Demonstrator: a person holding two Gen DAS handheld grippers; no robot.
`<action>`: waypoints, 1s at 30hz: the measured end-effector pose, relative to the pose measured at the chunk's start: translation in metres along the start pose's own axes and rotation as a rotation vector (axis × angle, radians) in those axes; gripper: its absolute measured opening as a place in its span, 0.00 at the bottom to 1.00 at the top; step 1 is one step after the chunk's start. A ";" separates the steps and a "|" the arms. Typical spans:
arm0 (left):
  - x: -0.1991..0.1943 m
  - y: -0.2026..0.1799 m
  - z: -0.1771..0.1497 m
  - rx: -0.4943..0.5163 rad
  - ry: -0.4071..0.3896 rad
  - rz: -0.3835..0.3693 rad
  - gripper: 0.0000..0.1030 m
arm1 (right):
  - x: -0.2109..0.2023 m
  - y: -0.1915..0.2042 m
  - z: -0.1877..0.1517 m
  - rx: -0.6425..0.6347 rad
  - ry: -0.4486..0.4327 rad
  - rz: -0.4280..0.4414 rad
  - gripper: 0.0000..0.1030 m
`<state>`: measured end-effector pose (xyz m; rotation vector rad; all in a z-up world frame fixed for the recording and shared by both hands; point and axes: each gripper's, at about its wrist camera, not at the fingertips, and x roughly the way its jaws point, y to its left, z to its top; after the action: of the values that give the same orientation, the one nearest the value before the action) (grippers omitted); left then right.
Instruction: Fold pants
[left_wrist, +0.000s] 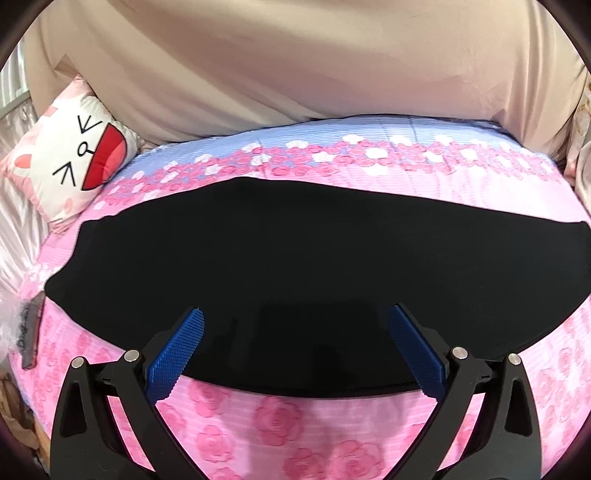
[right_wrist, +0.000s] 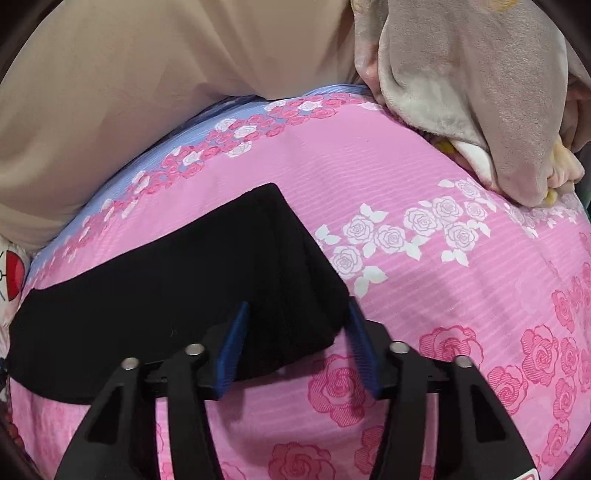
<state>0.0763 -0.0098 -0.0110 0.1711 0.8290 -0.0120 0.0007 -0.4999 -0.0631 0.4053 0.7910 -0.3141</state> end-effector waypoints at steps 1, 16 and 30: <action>0.000 0.002 -0.001 0.005 0.000 0.011 0.95 | 0.001 -0.002 0.001 0.023 0.004 0.028 0.18; 0.007 0.075 -0.021 -0.074 0.016 0.034 0.95 | -0.065 0.146 0.027 0.001 -0.060 0.501 0.18; -0.002 0.151 -0.042 -0.200 0.025 0.093 0.95 | 0.056 0.427 -0.087 -0.436 0.367 0.725 0.28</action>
<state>0.0557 0.1455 -0.0155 0.0217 0.8416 0.1606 0.1629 -0.0913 -0.0597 0.3141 0.9835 0.6185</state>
